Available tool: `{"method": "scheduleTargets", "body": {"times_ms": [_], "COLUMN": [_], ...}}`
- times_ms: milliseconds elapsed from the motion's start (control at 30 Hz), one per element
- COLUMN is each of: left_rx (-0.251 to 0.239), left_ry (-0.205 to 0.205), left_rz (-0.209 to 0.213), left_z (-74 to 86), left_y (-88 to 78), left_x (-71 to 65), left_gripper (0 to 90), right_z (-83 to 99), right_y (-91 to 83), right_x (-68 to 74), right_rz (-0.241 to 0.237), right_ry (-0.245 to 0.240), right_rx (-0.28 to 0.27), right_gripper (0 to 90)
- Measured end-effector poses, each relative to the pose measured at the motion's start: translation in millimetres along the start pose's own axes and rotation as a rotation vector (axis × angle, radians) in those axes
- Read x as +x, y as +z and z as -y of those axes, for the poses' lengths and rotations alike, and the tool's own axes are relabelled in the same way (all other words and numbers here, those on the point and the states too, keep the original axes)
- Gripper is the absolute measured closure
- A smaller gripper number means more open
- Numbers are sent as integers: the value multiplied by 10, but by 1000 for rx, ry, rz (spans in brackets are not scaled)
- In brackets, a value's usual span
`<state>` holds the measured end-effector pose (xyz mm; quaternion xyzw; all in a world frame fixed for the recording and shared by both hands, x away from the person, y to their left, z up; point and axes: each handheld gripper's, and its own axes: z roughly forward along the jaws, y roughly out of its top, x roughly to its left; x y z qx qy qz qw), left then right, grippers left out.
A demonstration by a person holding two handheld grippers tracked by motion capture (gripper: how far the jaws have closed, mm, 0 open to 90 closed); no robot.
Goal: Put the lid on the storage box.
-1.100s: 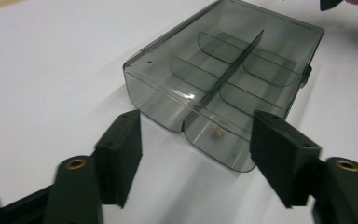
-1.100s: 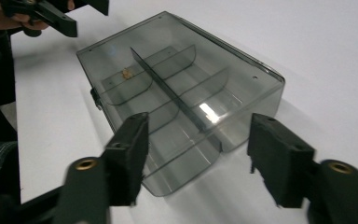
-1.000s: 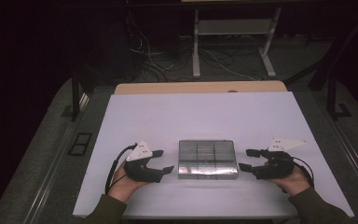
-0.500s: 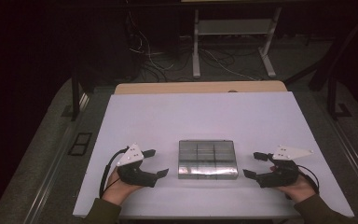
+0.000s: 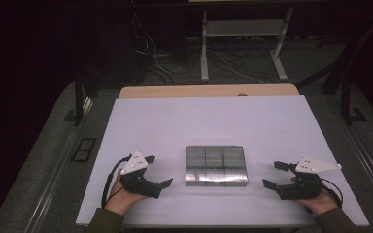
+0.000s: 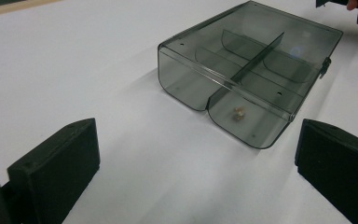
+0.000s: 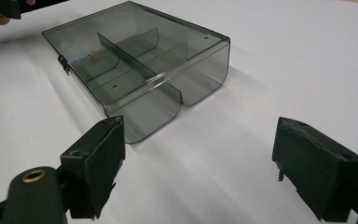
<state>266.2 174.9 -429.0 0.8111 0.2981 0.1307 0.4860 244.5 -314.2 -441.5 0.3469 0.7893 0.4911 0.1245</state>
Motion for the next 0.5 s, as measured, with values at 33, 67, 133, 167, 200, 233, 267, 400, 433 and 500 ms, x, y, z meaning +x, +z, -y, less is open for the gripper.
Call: {"method": "scheduleTargets", "body": {"times_ms": [33, 67, 133, 167, 200, 233, 267, 400, 433, 500], "left_rx": [1, 3, 7, 8, 9, 10, 13, 16, 16, 17], "left_ry": [-2, -2, 0, 1, 5, 5, 5, 5, 7, 7], "left_rz": [5, 8, 12, 13, 14, 14, 16, 17, 18, 18], "left_z": [1, 1, 3, 3, 2, 2, 2, 1, 1, 2], "left_y": [3, 4, 10, 13, 15, 18, 19, 24, 25, 28], "left_x": [1, 0, -5, -8, -9, -11, -11, -17, -17, -18], "left_gripper": [0, 0, 0, 0, 0, 0, 0, 0, 0, 0], "right_z": [5, 6, 2, 0, 2, 1, 1, 1, 0, -1], "right_y": [-6, -9, -10, -6, -4, -4, -5, -10, -9, -8], "right_x": [-4, -7, -7, -7, -4, -3, -4, -7, -7, -7], "right_rz": [0, 0, 1, 0, -1, 0, -1, 0, 0, -1], "right_ry": [4, 3, 5, 2, 3, 1, 2, 5, 4, 1], "right_rx": [1, 0, -4, -6, -3, -3, -4, -9, -9, -8], "right_gripper": [169, 169, 170, 169, 170, 170, 170, 170, 169, 169]}}
